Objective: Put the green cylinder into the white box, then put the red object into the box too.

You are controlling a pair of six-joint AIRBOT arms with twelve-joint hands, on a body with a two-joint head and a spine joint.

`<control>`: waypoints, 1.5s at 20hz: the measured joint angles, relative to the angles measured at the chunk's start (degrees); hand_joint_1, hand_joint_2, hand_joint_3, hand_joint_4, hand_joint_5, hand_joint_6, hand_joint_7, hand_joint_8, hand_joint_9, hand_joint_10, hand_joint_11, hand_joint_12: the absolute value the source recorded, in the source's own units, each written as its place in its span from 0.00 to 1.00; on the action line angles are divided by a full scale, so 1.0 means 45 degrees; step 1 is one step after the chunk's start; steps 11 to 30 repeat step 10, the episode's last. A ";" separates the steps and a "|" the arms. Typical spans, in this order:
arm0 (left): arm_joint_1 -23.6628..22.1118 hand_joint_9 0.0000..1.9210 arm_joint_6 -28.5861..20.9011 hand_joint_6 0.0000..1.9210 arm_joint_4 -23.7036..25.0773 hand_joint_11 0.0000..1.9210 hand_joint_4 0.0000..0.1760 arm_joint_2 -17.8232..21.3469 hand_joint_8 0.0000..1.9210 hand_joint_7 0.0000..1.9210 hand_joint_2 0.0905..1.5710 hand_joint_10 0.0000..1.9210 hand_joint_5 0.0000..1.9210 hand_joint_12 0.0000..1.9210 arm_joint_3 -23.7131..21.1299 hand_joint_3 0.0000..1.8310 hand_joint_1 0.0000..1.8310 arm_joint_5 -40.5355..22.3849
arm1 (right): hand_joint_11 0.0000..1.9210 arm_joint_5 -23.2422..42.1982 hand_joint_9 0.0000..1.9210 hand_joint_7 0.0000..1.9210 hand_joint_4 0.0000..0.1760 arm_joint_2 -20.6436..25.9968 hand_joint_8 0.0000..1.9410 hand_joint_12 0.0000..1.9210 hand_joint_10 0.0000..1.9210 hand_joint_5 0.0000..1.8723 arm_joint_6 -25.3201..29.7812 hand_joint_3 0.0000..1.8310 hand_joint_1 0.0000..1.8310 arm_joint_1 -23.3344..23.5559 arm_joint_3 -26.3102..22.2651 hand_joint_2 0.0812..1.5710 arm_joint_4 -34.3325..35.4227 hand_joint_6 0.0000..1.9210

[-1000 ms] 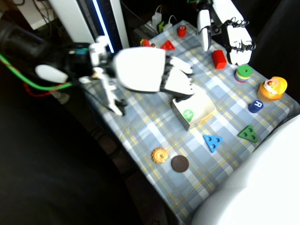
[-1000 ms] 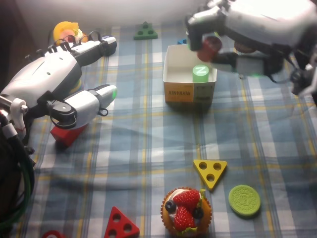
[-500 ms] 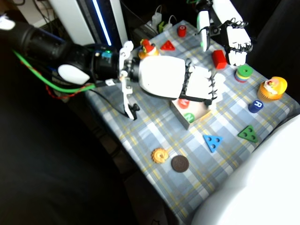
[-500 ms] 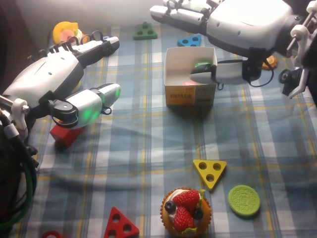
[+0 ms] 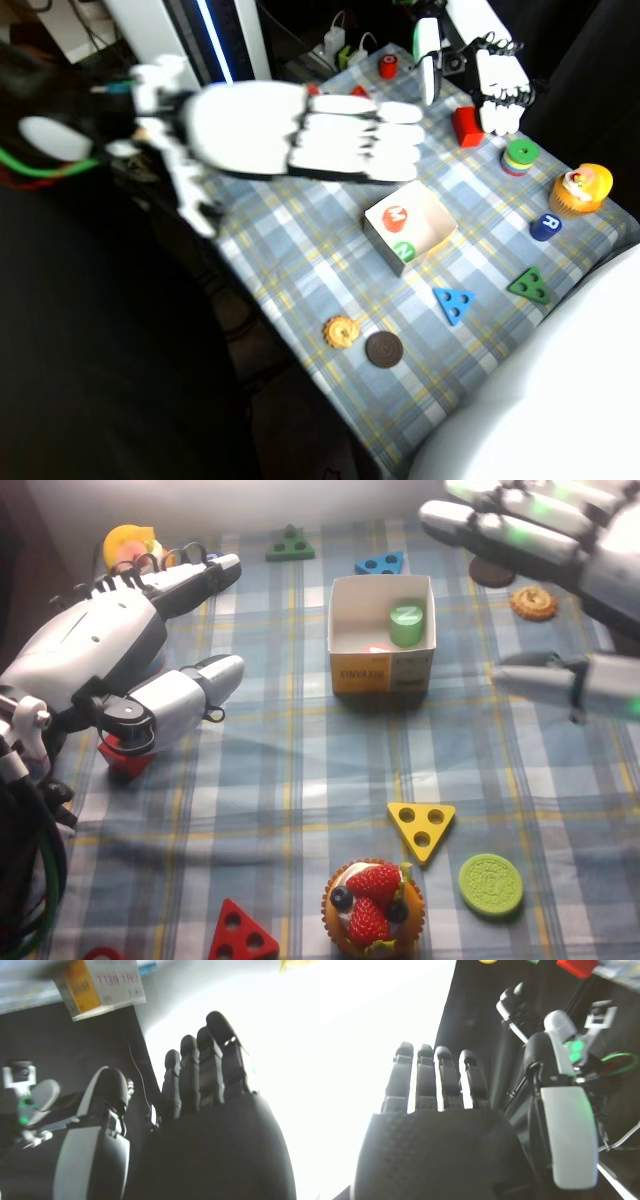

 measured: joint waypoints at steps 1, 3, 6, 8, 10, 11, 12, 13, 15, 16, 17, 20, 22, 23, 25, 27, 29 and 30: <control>0.0078 0.08 -0.0457 0.00 0.0097 0.00 0.21 0.0049 0.00 0.13 0.88 0.07 0.12 0.46 0.0000 0.00 0.31 -0.0087 | 0.00 0.0685 0.00 0.00 0.33 0.0214 0.00 0.04 0.00 0.00 0.0000 0.00 0.22 -0.0529 -0.0228 0.81 0.0214 0.00; 0.0330 0.07 -0.1438 0.00 0.0364 0.00 0.25 0.0253 0.00 0.12 0.88 0.06 0.12 0.43 0.0000 0.00 0.29 -0.0350 | 0.00 0.1851 0.00 0.00 0.31 0.0418 0.00 0.02 0.00 0.00 0.0000 0.00 0.23 -0.1511 -0.0486 0.79 0.0933 0.00; 0.0330 0.06 -0.2016 0.00 0.0631 0.00 0.39 0.0335 0.00 0.11 0.89 0.04 0.10 0.32 -0.0083 0.00 0.23 -0.0646 | 0.00 0.3089 0.00 0.00 0.38 0.0520 0.00 0.00 0.00 0.00 -0.0005 0.00 0.23 -0.2482 -0.0661 0.78 0.1991 0.00; 0.0330 0.05 -0.2040 0.00 0.1171 0.00 0.45 0.0437 0.00 0.09 0.89 0.03 0.10 0.27 -0.0311 0.00 0.24 -0.0850 | 0.00 0.3842 0.00 0.00 0.30 0.0549 0.00 0.00 0.00 0.00 -0.0010 0.00 0.20 -0.3011 -0.0782 0.77 0.2424 0.00; 0.0335 0.04 -0.2069 0.00 0.1447 0.00 0.48 0.0457 0.00 0.07 0.89 0.02 0.08 0.23 -0.0500 0.00 0.28 -0.1146 | 0.00 0.4556 0.00 0.00 0.24 0.0602 0.00 0.00 0.00 0.00 -0.0005 0.00 0.20 -0.3526 -0.0981 0.77 0.2764 0.00; 0.0335 0.04 -0.2069 0.00 0.1447 0.00 0.48 0.0457 0.00 0.07 0.89 0.02 0.08 0.23 -0.0500 0.00 0.28 -0.1146 | 0.00 0.4556 0.00 0.00 0.24 0.0602 0.00 0.00 0.00 0.00 -0.0005 0.00 0.20 -0.3526 -0.0981 0.77 0.2764 0.00; 0.0335 0.04 -0.2069 0.00 0.1447 0.00 0.48 0.0457 0.00 0.07 0.89 0.02 0.08 0.23 -0.0500 0.00 0.28 -0.1146 | 0.00 0.4556 0.00 0.00 0.24 0.0602 0.00 0.00 0.00 0.00 -0.0005 0.00 0.20 -0.3526 -0.0981 0.77 0.2764 0.00; 0.0335 0.04 -0.2069 0.00 0.1447 0.00 0.48 0.0457 0.00 0.07 0.89 0.02 0.08 0.23 -0.0500 0.00 0.28 -0.1146 | 0.00 0.4556 0.00 0.00 0.24 0.0602 0.00 0.00 0.00 0.00 -0.0005 0.00 0.20 -0.3526 -0.0981 0.77 0.2764 0.00; 0.0335 0.04 -0.2069 0.00 0.1447 0.00 0.48 0.0457 0.00 0.07 0.89 0.02 0.08 0.23 -0.0500 0.00 0.28 -0.1146 | 0.00 0.4556 0.00 0.00 0.24 0.0602 0.00 0.00 0.00 0.00 -0.0005 0.00 0.20 -0.3526 -0.0981 0.77 0.2764 0.00; 0.0335 0.04 -0.2069 0.00 0.1447 0.00 0.48 0.0457 0.00 0.07 0.89 0.02 0.08 0.23 -0.0500 0.00 0.28 -0.1146 | 0.00 0.4556 0.00 0.00 0.24 0.0602 0.00 0.00 0.00 0.00 -0.0005 0.00 0.20 -0.3526 -0.0981 0.77 0.2764 0.00; 0.0335 0.04 -0.2069 0.00 0.1447 0.00 0.48 0.0457 0.00 0.07 0.89 0.02 0.08 0.23 -0.0500 0.00 0.28 -0.1146 | 0.00 0.4556 0.00 0.00 0.24 0.0602 0.00 0.00 0.00 0.00 -0.0005 0.00 0.20 -0.3526 -0.0981 0.77 0.2764 0.00; 0.0335 0.04 -0.2069 0.00 0.1447 0.00 0.48 0.0457 0.00 0.07 0.89 0.02 0.08 0.23 -0.0500 0.00 0.28 -0.1146 | 0.00 0.4556 0.00 0.00 0.24 0.0602 0.00 0.00 0.00 0.00 -0.0005 0.00 0.20 -0.3526 -0.0981 0.77 0.2764 0.00; 0.0335 0.04 -0.2069 0.00 0.1447 0.00 0.48 0.0457 0.00 0.07 0.89 0.02 0.08 0.23 -0.0500 0.00 0.28 -0.1146 | 0.00 0.4556 0.00 0.00 0.24 0.0602 0.00 0.00 0.00 0.00 -0.0005 0.00 0.20 -0.3526 -0.0981 0.77 0.2764 0.00; 0.0335 0.04 -0.2069 0.00 0.1447 0.00 0.48 0.0457 0.00 0.07 0.89 0.02 0.08 0.23 -0.0500 0.00 0.28 -0.1146 | 0.00 0.4556 0.00 0.00 0.24 0.0602 0.00 0.00 0.00 0.00 -0.0005 0.00 0.20 -0.3526 -0.0981 0.77 0.2764 0.00; 0.0335 0.04 -0.2069 0.00 0.1447 0.00 0.48 0.0457 0.00 0.07 0.89 0.02 0.08 0.23 -0.0500 0.00 0.28 -0.1146 | 0.00 0.4556 0.00 0.00 0.24 0.0602 0.00 0.00 0.00 0.00 -0.0005 0.00 0.20 -0.3526 -0.0981 0.77 0.2764 0.00; 0.0335 0.04 -0.2069 0.00 0.1447 0.00 0.48 0.0457 0.00 0.07 0.89 0.02 0.08 0.23 -0.0500 0.00 0.28 -0.1146 | 0.00 0.4556 0.00 0.00 0.24 0.0602 0.00 0.00 0.00 0.00 -0.0005 0.00 0.20 -0.3526 -0.0981 0.77 0.2764 0.00; 0.0335 0.04 -0.2069 0.00 0.1447 0.00 0.48 0.0457 0.00 0.07 0.89 0.02 0.08 0.23 -0.0500 0.00 0.28 -0.1146 | 0.00 0.4556 0.00 0.00 0.24 0.0602 0.00 0.00 0.00 0.00 -0.0005 0.00 0.20 -0.3526 -0.0981 0.77 0.2764 0.00; 0.0335 0.04 -0.2069 0.00 0.1447 0.00 0.48 0.0457 0.00 0.07 0.89 0.02 0.08 0.23 -0.0500 0.00 0.28 -0.1146 | 0.00 0.4556 0.00 0.00 0.24 0.0602 0.00 0.00 0.00 0.00 -0.0005 0.00 0.20 -0.3526 -0.0981 0.77 0.2764 0.00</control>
